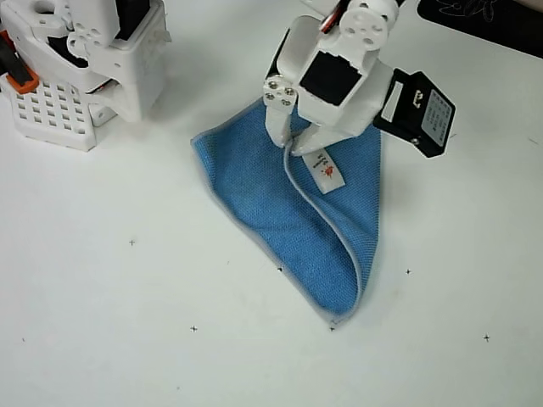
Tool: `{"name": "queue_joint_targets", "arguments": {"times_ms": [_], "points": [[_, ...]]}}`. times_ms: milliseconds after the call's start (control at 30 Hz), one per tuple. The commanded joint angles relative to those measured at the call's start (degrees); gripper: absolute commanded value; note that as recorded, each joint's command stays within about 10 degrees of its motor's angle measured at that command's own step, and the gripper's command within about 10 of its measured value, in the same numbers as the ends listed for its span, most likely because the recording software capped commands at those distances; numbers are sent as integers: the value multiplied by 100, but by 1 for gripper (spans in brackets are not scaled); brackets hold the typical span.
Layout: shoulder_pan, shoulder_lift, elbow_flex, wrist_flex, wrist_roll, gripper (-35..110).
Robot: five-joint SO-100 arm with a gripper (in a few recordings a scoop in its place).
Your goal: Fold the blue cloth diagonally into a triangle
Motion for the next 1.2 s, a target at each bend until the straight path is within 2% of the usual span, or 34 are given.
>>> {"name": "queue_joint_targets", "arguments": {"times_ms": [0,633,900,967,1167], "points": [[0,991,229,53,-53,0],[105,3777,2417,0,141,0],[369,5245,3138,-598,-114,0],[431,5326,3243,-686,-185,8],[431,4966,3410,-1107,-299,16]]}}
